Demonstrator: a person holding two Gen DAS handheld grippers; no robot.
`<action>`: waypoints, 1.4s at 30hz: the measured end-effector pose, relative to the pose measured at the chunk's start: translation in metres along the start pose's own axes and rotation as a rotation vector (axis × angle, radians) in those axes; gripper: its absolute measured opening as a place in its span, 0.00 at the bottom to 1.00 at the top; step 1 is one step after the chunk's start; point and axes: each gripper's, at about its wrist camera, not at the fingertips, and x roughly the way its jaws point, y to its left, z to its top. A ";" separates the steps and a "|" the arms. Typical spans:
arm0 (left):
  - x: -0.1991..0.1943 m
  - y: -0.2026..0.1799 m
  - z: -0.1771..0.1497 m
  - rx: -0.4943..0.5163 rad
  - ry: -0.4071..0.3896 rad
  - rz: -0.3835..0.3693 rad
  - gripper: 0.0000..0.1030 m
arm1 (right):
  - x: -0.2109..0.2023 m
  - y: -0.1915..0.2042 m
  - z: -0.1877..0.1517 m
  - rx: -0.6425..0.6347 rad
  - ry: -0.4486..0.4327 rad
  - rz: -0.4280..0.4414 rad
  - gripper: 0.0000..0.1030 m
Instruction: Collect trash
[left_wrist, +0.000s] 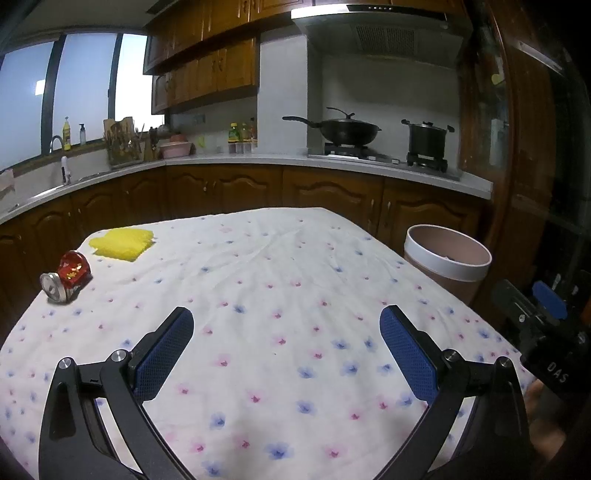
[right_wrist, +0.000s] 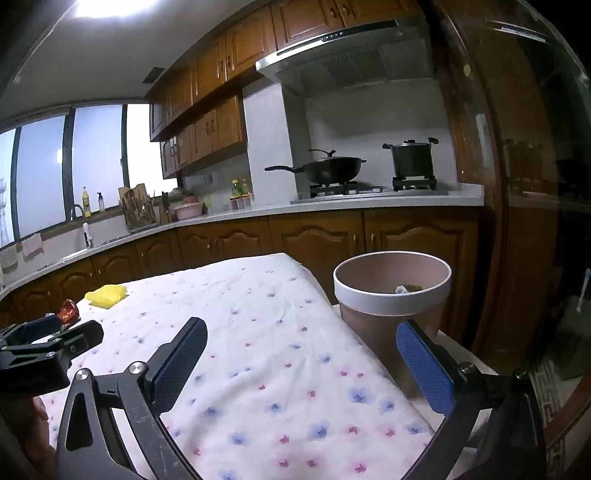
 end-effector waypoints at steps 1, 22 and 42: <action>-0.001 -0.001 -0.001 0.001 -0.002 0.000 1.00 | -0.001 0.000 0.000 0.000 -0.002 0.000 1.00; -0.008 -0.009 0.001 0.003 -0.045 0.013 1.00 | -0.002 0.001 0.008 0.001 -0.030 0.004 1.00; -0.009 -0.012 0.005 0.014 -0.052 0.010 1.00 | -0.001 0.000 0.008 0.001 -0.030 0.007 1.00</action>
